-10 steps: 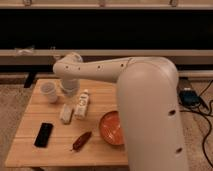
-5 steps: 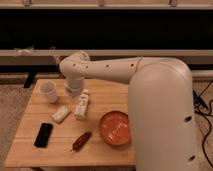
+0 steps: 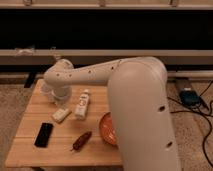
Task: Place the white sponge in the ceramic bowl
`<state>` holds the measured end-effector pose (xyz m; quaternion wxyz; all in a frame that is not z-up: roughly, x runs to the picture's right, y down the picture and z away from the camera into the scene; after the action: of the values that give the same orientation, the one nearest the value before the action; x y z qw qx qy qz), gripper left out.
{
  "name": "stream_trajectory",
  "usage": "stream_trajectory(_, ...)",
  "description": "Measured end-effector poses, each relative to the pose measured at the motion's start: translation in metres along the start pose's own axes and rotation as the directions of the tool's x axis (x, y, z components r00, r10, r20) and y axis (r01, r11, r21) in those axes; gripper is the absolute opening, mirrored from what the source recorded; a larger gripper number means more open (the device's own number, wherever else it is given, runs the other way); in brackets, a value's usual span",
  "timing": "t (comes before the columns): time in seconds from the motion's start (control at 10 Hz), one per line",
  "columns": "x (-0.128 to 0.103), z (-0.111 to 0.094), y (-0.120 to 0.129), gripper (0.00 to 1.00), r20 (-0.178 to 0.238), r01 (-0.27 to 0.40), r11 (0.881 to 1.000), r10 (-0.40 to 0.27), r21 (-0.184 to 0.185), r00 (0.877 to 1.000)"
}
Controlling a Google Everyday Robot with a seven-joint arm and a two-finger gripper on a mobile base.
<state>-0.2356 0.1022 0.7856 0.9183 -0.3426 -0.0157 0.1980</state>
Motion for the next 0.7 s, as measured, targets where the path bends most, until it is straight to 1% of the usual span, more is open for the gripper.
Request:
stream_trajectory(0.1,-0.011,0.010,0.003,0.80,-0.002,0.039,0.999,-0.039,0.000,0.999)
stream_trajectory(0.2,-0.025,0.024,0.009,0.80,-0.001,0.111,0.994,-0.111,-0.003,0.994)
stream_trajectory(0.3,-0.033,0.031,0.009,0.80,0.003,0.163,0.987,-0.163,-0.010,0.987)
stream_trajectory(0.4,-0.036,0.034,0.007,0.80,0.006,0.190,0.982,-0.189,-0.016,0.982)
stream_trajectory(0.5,-0.036,0.038,0.004,0.80,0.003,0.226,0.974,-0.226,-0.030,0.974)
stream_trajectory(0.6,-0.037,0.041,0.001,0.80,-0.002,0.285,0.957,-0.285,-0.045,0.958)
stream_trajectory(0.7,-0.038,0.043,0.000,0.80,-0.010,0.330,0.943,-0.330,-0.048,0.944)
